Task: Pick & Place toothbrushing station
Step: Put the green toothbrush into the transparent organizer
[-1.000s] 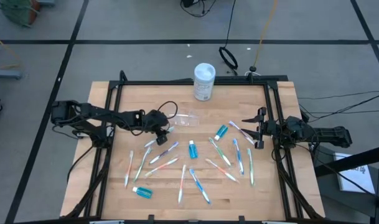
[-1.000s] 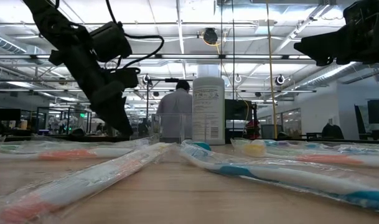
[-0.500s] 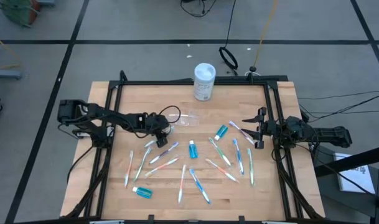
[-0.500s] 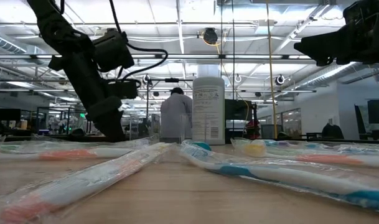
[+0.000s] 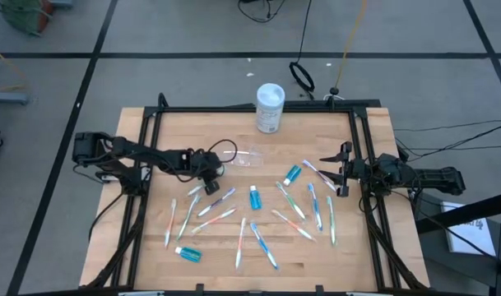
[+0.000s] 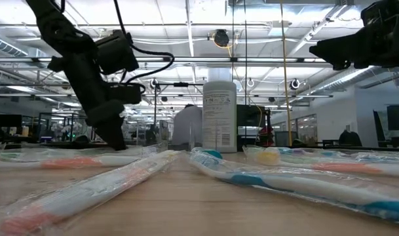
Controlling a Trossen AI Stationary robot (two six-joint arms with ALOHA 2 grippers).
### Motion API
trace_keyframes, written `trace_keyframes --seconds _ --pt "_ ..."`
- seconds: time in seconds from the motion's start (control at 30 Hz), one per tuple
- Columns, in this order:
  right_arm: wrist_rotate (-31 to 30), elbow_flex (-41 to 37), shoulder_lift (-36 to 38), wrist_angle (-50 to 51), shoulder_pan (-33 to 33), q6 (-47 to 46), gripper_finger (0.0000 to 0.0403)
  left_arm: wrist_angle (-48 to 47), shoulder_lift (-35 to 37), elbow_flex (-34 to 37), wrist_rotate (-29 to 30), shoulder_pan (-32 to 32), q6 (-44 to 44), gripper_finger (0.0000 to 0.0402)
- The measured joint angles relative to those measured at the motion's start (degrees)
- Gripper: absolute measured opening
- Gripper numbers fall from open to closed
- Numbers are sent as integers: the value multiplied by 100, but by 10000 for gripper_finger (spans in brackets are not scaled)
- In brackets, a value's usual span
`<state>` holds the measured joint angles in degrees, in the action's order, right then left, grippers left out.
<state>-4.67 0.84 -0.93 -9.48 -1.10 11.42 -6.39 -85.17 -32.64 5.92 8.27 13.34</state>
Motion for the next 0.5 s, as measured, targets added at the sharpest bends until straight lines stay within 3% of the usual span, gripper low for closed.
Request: trace_keyframes --seconds 0.1,0.33,0.5 --pt "3 0 -1 11 0 0 169 -140 192 -2 74 -85 -134 10" --pt "1 -1 0 16 0 18 169 -22 646 -57 779 -377 -118 20" --pt "3 0 0 39 0 2 169 886 916 -166 1333 -545 -438 8"
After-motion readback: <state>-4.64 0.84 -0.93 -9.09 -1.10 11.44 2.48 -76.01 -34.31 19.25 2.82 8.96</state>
